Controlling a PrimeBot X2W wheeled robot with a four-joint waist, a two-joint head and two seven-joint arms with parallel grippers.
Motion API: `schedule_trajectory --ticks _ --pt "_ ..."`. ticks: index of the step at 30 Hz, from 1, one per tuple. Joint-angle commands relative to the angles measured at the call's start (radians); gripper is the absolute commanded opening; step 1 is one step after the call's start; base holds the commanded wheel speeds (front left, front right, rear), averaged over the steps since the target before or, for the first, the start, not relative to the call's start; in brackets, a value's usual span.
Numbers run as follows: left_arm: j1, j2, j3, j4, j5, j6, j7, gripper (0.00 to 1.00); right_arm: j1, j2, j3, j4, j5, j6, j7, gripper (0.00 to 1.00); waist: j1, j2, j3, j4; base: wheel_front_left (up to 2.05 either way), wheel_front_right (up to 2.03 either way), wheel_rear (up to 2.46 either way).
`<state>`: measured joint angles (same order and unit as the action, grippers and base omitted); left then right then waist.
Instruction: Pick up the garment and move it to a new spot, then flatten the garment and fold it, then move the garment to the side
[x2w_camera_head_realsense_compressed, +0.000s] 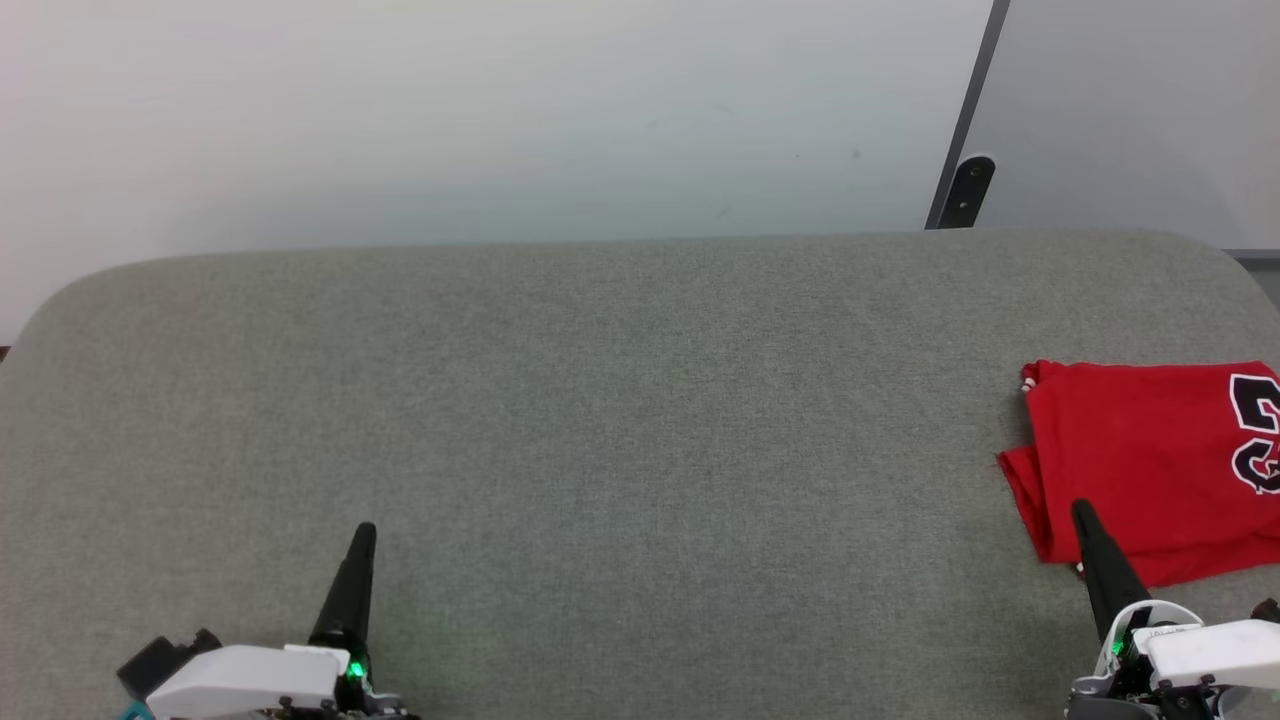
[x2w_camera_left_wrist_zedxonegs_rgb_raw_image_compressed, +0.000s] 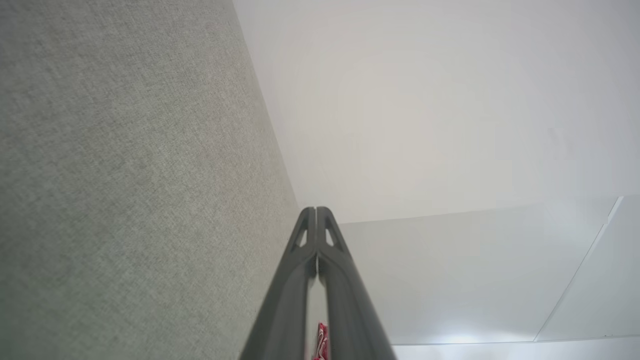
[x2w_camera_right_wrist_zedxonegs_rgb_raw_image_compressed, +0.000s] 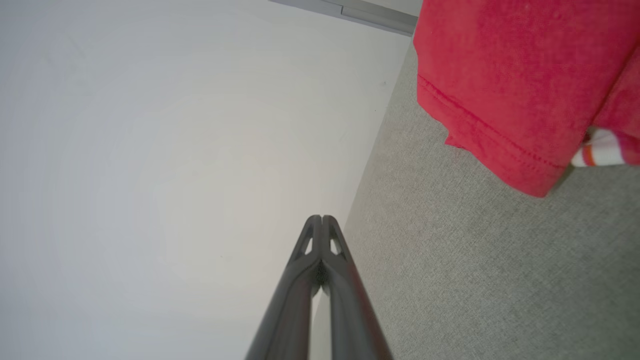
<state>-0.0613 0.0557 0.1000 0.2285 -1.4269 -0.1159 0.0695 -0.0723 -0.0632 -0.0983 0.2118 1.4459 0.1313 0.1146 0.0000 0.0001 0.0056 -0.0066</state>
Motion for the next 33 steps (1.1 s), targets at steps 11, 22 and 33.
schedule_trajectory --ticks 11,22,33 --pt "-0.034 -0.003 0.01 0.007 -0.095 -0.012 0.025 0.0 -0.029 0.008 -0.012 0.017 0.09 -0.001 -0.001 0.0 0.0 -0.0001 -0.001 0.003 0.0 0.0 0.0" --pt "-0.05 -0.006 0.016 0.017 -0.171 -0.019 0.045 0.0 -0.042 0.014 -0.017 0.032 0.153 -0.001 -0.001 0.0 0.0 -0.0001 -0.002 0.006 0.0 0.0 0.0" --pt "-0.055 -0.006 0.017 0.018 -0.187 -0.018 0.048 0.0 -0.039 0.015 -0.018 0.035 0.168 -0.001 -0.001 0.0 0.0 -0.0001 -0.003 0.007 0.0 0.0 0.0"
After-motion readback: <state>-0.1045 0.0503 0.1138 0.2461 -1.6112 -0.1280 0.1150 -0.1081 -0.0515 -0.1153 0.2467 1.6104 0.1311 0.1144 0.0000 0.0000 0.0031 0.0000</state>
